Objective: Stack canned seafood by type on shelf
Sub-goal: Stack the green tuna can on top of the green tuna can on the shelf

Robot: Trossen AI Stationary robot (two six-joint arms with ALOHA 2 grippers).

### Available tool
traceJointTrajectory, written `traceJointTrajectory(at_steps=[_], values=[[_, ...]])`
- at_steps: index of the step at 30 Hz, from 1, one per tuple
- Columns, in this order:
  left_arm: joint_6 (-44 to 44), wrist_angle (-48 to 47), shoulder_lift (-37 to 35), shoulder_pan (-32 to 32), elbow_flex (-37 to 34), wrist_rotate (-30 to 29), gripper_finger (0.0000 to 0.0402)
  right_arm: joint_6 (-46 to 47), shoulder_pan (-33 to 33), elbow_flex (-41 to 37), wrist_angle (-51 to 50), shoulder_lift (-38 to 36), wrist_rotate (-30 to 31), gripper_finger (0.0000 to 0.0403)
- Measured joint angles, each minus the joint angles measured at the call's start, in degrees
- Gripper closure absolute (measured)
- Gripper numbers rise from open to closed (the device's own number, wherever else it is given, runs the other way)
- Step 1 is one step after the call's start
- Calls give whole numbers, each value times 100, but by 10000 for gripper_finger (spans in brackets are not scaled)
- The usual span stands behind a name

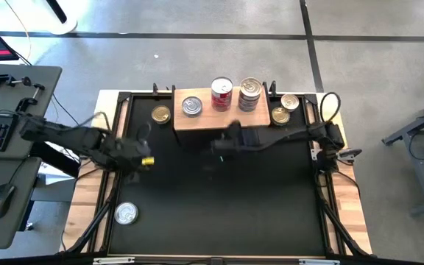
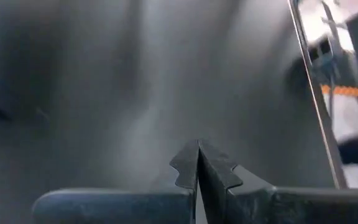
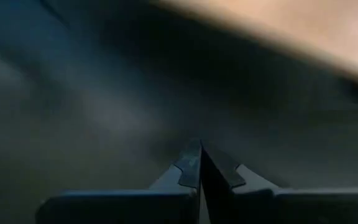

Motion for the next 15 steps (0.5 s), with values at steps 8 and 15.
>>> traceJointTrajectory(at_steps=[8, 15], values=[[-1982, 271, 578, -1843, -116, -654, 402, 378, 1374, -1704, -314, -700, -1244, 403], [-3987, 4, 1939, -3151, 573, -1367, 402, 2688, 2921, -5404, 2714, -3286, -1998, 403]])
